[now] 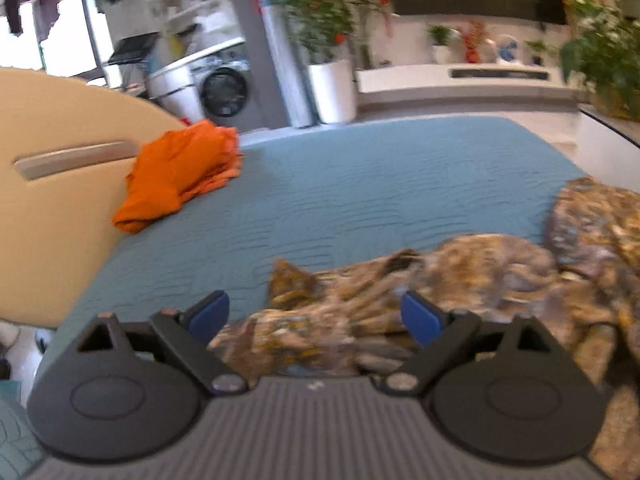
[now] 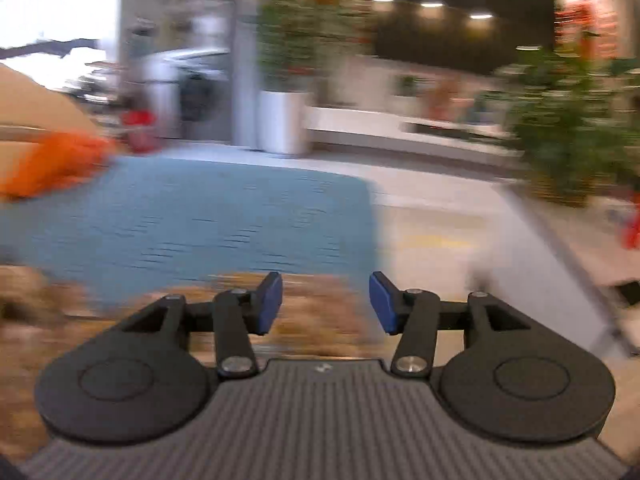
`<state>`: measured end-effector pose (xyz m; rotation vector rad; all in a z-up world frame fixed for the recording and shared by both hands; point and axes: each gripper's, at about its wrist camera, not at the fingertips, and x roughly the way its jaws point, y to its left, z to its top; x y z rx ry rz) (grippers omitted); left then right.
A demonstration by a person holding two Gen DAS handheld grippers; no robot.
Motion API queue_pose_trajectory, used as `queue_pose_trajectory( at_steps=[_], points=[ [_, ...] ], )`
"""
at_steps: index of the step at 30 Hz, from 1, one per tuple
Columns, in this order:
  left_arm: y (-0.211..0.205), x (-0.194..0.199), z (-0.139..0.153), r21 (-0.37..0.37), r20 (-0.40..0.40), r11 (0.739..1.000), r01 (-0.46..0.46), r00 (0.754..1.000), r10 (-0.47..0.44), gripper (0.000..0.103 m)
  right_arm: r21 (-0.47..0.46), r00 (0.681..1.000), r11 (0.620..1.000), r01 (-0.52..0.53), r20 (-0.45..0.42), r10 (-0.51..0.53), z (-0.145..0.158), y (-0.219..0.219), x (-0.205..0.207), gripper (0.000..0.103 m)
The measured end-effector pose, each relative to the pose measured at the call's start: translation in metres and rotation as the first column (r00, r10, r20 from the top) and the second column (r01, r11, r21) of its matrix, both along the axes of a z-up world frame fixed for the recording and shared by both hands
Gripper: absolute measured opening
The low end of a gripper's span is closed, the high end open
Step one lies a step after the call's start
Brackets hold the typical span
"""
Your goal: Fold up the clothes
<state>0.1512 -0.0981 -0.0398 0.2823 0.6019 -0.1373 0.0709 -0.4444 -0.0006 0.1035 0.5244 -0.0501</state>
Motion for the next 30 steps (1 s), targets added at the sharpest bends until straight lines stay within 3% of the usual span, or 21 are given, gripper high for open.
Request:
queue_pose_trajectory(
  at_steps=[1,4,9,12,14,17,20,23,24,25,26,30],
  points=[
    [0.005,0.003,-0.005,-0.023,-0.006,1.000,-0.012,1.000,0.012,0.094,0.042,0.997,0.996,-0.079,-0.001,0.079,0.002,0.015,0.005,0.052],
    [0.015,0.004,-0.016,-0.087,-0.019,0.996,-0.002,1.000,0.000,0.093,0.048,0.990,0.989,-0.138,0.004,0.138,0.010,0.049,0.017,0.052],
    [0.054,0.015,-0.011,-0.192,0.036,0.981,0.033,0.999,-0.027,0.091,0.073,0.954,0.952,-0.299,-0.003,0.300,0.035,0.128,0.063,0.052],
    [0.090,0.031,0.000,-0.219,0.075,0.975,0.023,0.997,-0.006,0.091,0.186,0.918,0.905,-0.383,-0.028,0.395,0.046,0.178,0.101,0.052],
    [0.130,0.044,0.007,-0.255,0.081,0.967,-0.030,0.995,0.052,0.091,0.238,0.907,0.886,-0.397,-0.042,0.418,0.045,0.208,0.121,0.052],
    [0.162,0.053,0.004,-0.308,0.039,0.947,-0.090,0.994,0.107,0.092,0.325,0.906,0.883,-0.340,-0.141,0.400,0.023,0.250,0.167,0.052],
    [0.200,0.066,-0.004,-0.400,-0.066,0.899,-0.180,0.984,0.167,0.092,0.391,0.858,0.882,-0.264,-0.322,0.400,-0.020,0.282,0.227,0.052],
    [0.217,0.071,-0.005,-0.445,-0.094,0.872,-0.204,0.979,0.181,0.092,0.416,0.818,0.865,-0.280,-0.369,0.442,-0.037,0.299,0.242,0.052],
    [0.220,0.073,-0.005,-0.454,-0.097,0.866,-0.208,0.978,0.184,0.092,0.417,0.806,0.860,-0.293,-0.377,0.457,-0.040,0.305,0.248,0.046],
    [0.224,0.073,-0.003,-0.462,-0.098,0.862,-0.208,0.978,0.183,0.092,0.404,0.804,0.858,-0.317,-0.366,0.469,-0.038,0.308,0.248,0.014],
    [0.227,0.074,-0.003,-0.465,-0.097,0.861,-0.207,0.978,0.183,0.092,0.387,0.804,0.857,-0.340,-0.354,0.479,-0.035,0.310,0.247,0.005],
    [0.236,0.082,-0.001,-0.483,-0.111,0.853,-0.200,0.980,0.167,0.092,0.325,0.828,0.851,-0.413,-0.255,0.499,-0.005,0.314,0.215,0.004]
  ],
)
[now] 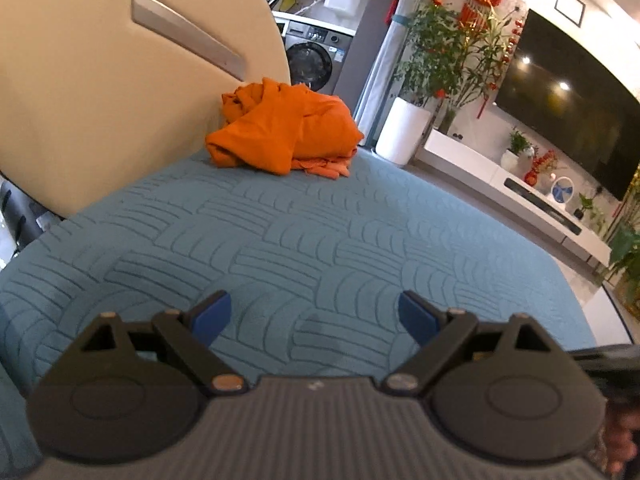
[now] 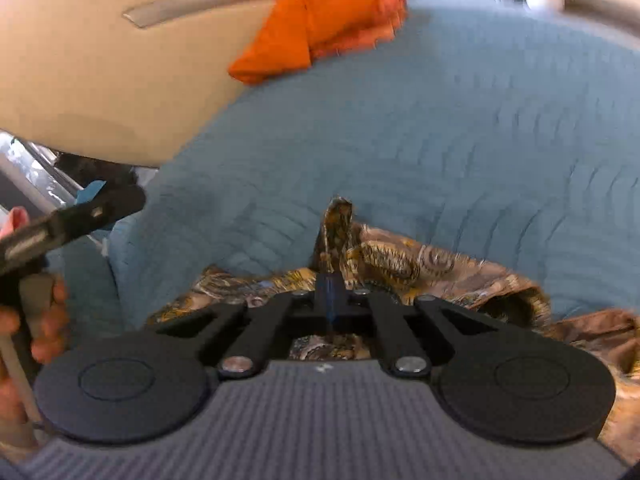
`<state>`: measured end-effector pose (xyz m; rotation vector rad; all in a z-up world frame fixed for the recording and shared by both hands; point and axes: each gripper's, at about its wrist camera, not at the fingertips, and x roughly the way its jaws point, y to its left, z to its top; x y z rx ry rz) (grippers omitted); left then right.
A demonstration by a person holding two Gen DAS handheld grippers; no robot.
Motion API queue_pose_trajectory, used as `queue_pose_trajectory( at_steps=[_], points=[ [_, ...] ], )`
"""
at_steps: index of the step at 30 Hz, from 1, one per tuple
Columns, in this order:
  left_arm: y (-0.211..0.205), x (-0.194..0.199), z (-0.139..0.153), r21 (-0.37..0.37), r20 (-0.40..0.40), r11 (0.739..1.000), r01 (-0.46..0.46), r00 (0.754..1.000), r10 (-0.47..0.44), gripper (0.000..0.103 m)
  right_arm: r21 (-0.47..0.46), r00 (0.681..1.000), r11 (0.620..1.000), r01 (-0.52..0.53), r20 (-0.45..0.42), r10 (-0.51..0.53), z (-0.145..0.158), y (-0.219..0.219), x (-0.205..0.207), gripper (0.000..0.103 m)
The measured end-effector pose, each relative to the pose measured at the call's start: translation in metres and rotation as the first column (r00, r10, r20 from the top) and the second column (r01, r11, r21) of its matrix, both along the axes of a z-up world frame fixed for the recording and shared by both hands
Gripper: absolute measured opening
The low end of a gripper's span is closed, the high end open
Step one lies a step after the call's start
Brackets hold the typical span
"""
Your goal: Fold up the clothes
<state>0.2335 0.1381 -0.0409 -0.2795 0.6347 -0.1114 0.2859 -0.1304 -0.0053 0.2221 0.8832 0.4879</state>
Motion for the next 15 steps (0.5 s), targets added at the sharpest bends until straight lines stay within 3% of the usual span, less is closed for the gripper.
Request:
queue_pose_trajectory(
  at_steps=[4,9,13,15],
  points=[
    [0.000,0.005,0.005,-0.001,-0.004,1.000,0.007,1.000,-0.007,0.092,0.034,0.985,0.997,-0.070,0.160,0.063,0.047,-0.002,-0.074,0.004],
    [-0.006,0.002,0.007,0.023,-0.021,1.000,0.019,1.000,-0.019,0.092,0.046,0.954,0.987,-0.152,0.268,0.135,0.077,0.007,-0.185,0.004],
    [-0.016,0.000,0.009,0.075,-0.027,0.996,0.051,0.998,-0.049,0.092,0.094,0.945,0.960,-0.264,0.222,0.238,0.078,0.014,-0.271,0.004],
    [-0.026,-0.002,0.009,0.114,-0.034,0.990,0.088,0.996,-0.084,0.093,0.072,0.939,0.948,-0.311,0.176,0.295,0.070,0.017,-0.302,0.004]
  ],
)
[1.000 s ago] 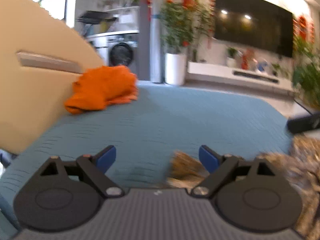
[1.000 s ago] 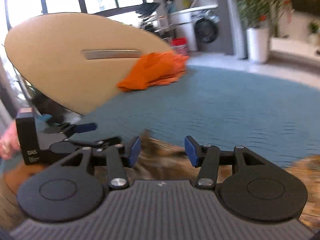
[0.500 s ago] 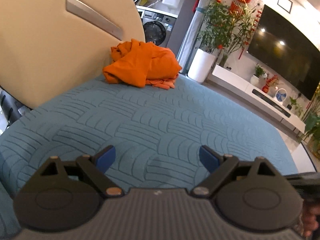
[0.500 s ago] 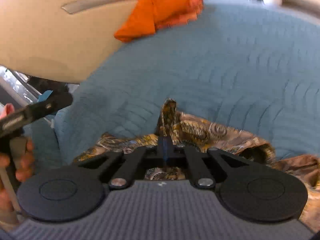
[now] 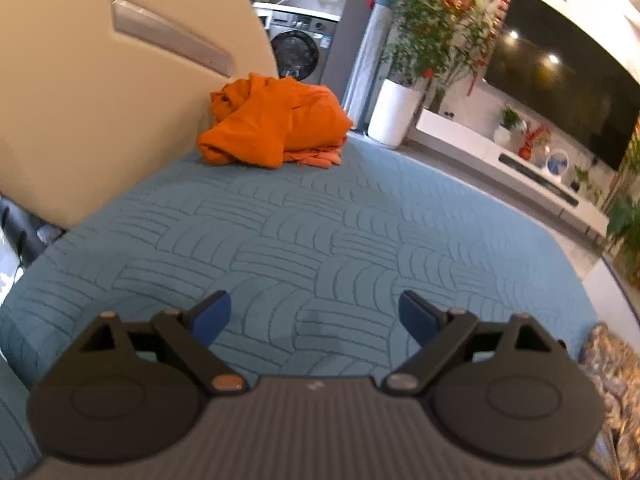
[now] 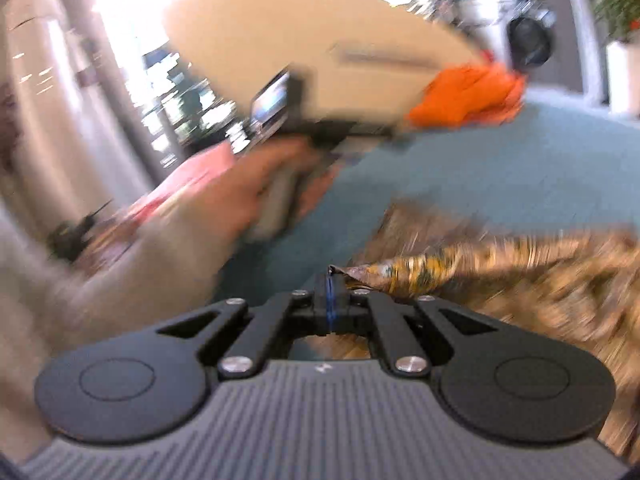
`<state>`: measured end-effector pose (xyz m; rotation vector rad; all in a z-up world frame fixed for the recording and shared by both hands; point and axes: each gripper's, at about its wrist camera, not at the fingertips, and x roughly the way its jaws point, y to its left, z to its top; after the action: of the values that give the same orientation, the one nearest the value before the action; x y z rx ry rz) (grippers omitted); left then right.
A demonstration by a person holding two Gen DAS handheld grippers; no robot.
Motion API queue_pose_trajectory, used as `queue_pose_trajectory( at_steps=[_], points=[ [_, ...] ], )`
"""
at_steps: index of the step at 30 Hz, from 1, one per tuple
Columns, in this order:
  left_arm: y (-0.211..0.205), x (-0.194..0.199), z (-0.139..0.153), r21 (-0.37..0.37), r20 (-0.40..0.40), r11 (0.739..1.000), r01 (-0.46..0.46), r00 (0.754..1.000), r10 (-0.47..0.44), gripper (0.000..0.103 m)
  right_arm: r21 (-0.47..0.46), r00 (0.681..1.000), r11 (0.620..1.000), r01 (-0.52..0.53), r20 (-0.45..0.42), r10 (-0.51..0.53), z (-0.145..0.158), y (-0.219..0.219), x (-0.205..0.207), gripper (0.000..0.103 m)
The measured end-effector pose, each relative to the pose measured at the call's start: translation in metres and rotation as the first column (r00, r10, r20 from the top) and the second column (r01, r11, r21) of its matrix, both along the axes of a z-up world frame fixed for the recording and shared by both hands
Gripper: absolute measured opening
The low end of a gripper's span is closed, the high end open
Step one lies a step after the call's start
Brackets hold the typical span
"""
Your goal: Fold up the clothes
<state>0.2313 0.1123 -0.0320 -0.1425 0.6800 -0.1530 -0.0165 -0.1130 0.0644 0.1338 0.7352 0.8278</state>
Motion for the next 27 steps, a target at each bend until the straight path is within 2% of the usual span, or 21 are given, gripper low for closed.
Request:
queue_pose_trajectory(
  at_steps=[2,4,6,9,10,11,12,13,14,15,17,18,20,22,24,25,26,27],
  points=[
    [-0.010,-0.002,-0.003,0.035,-0.016,0.999,0.041,0.999,-0.040,0.093,-0.053,0.998,0.998,-0.041,-0.053,0.038,-0.010,0.004,-0.020,0.004],
    [-0.025,-0.003,-0.008,0.090,-0.042,0.991,0.099,0.994,-0.096,0.093,-0.154,0.994,0.985,-0.075,-0.088,0.062,-0.023,0.006,-0.035,0.006],
    [-0.038,-0.005,-0.014,0.141,-0.065,0.978,0.155,0.987,-0.148,0.093,-0.280,0.982,0.950,-0.140,-0.159,0.098,-0.037,0.009,-0.034,0.006],
    [-0.056,-0.011,-0.022,0.197,-0.101,0.947,0.255,0.966,-0.239,0.093,-0.410,0.982,0.899,-0.156,-0.162,0.096,-0.030,-0.002,-0.019,0.006],
    [-0.064,-0.013,-0.027,0.213,-0.129,0.927,0.309,0.949,-0.287,0.093,-0.444,0.989,0.888,-0.119,-0.130,0.067,-0.019,-0.012,-0.009,0.006],
    [-0.067,-0.014,-0.029,0.219,-0.140,0.918,0.329,0.942,-0.304,0.092,-0.459,0.994,0.885,-0.084,-0.098,0.043,-0.011,-0.015,-0.004,0.009],
    [-0.070,-0.015,-0.031,0.232,-0.144,0.912,0.339,0.939,-0.313,0.092,-0.479,0.999,0.877,-0.022,-0.040,0.004,0.000,-0.022,0.005,0.019],
    [-0.073,-0.015,-0.033,0.249,-0.147,0.907,0.341,0.938,-0.313,0.092,-0.492,1.000,0.870,0.023,0.003,-0.025,0.007,-0.025,0.010,0.034],
    [-0.075,-0.016,-0.034,0.265,-0.148,0.903,0.339,0.939,-0.309,0.092,-0.517,0.992,0.848,0.118,0.091,-0.083,0.016,-0.029,0.023,0.041],
    [-0.075,-0.016,-0.034,0.271,-0.145,0.903,0.333,0.942,-0.304,0.092,-0.533,0.975,0.820,0.209,0.175,-0.135,0.025,-0.033,0.036,0.052],
    [-0.071,-0.014,-0.033,0.245,-0.139,0.916,0.318,0.946,-0.292,0.092,-0.522,0.925,0.775,0.357,0.311,-0.217,0.033,-0.033,0.061,0.059],
    [-0.069,-0.013,-0.032,0.229,-0.136,0.923,0.311,0.949,-0.286,0.092,-0.503,0.904,0.763,0.406,0.346,-0.253,0.033,-0.034,0.073,0.068],
    [-0.063,-0.010,-0.030,0.188,-0.130,0.936,0.297,0.952,-0.276,0.092,-0.483,0.868,0.731,0.483,0.372,-0.328,0.025,-0.033,0.110,0.069],
    [-0.061,-0.008,-0.029,0.166,-0.130,0.941,0.295,0.952,-0.276,0.092,-0.495,0.867,0.714,0.496,0.322,-0.380,0.006,-0.029,0.150,0.069],
    [-0.062,-0.009,-0.029,0.173,-0.131,0.936,0.308,0.949,-0.288,0.092,-0.527,0.885,0.717,0.457,0.184,-0.429,-0.023,-0.029,0.194,0.068],
    [-0.063,-0.009,-0.030,0.182,-0.131,0.932,0.313,0.947,-0.292,0.092,-0.532,0.886,0.718,0.449,0.164,-0.434,-0.028,-0.027,0.200,0.068],
    [-0.064,-0.009,-0.030,0.187,-0.133,0.930,0.316,0.946,-0.295,0.092,-0.552,0.887,0.716,0.428,0.106,-0.449,-0.042,-0.029,0.217,0.068],
    [-0.065,-0.008,-0.031,0.190,-0.134,0.928,0.320,0.945,-0.298,0.092,-0.582,0.885,0.703,0.410,0.067,-0.461,-0.054,-0.031,0.229,0.066]
  ],
)
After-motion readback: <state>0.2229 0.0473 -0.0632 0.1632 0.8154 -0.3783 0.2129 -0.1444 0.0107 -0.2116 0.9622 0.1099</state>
